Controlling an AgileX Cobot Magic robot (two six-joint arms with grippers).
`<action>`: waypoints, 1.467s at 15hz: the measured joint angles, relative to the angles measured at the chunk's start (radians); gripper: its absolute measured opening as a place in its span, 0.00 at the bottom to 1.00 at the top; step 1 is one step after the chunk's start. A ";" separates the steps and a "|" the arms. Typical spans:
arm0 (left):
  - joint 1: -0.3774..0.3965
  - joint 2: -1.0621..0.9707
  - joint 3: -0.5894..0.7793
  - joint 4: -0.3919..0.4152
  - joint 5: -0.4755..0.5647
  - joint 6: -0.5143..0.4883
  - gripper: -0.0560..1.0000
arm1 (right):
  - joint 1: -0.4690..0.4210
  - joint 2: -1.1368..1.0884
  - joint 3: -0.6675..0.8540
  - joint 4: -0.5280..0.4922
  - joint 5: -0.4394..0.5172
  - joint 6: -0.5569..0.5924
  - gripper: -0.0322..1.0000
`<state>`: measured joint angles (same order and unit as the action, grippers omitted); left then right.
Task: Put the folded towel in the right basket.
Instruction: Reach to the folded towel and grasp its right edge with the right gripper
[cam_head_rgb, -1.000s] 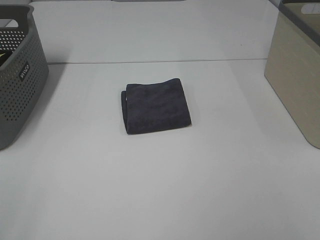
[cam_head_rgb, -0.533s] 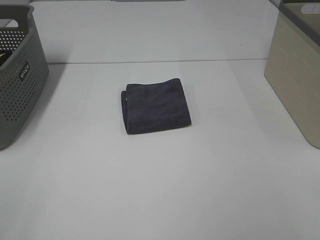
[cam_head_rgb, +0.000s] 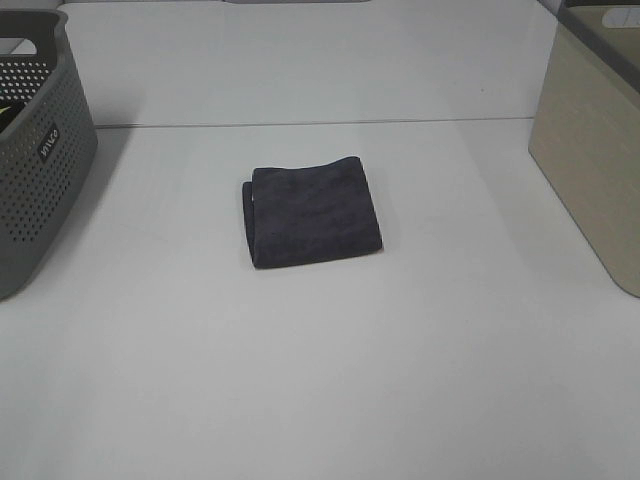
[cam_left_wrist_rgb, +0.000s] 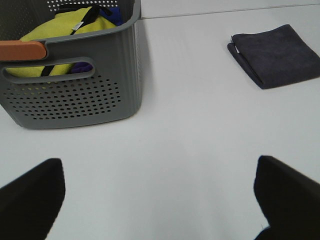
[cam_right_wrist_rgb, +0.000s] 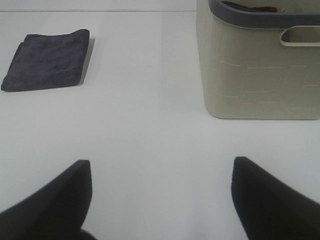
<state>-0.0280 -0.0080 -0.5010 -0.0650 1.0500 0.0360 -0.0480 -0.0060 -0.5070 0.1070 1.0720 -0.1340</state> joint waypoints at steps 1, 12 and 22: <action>0.000 0.000 0.000 0.000 0.000 0.000 0.98 | 0.000 0.000 0.000 0.000 0.000 0.000 0.74; 0.000 0.000 0.000 0.000 0.000 0.000 0.98 | 0.000 0.000 0.000 0.000 0.000 0.000 0.74; 0.000 0.000 0.000 0.000 0.000 0.000 0.98 | 0.000 0.077 -0.012 -0.011 -0.034 0.000 0.74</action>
<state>-0.0280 -0.0080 -0.5010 -0.0650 1.0500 0.0360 -0.0480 0.0710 -0.5190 0.0960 1.0380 -0.1340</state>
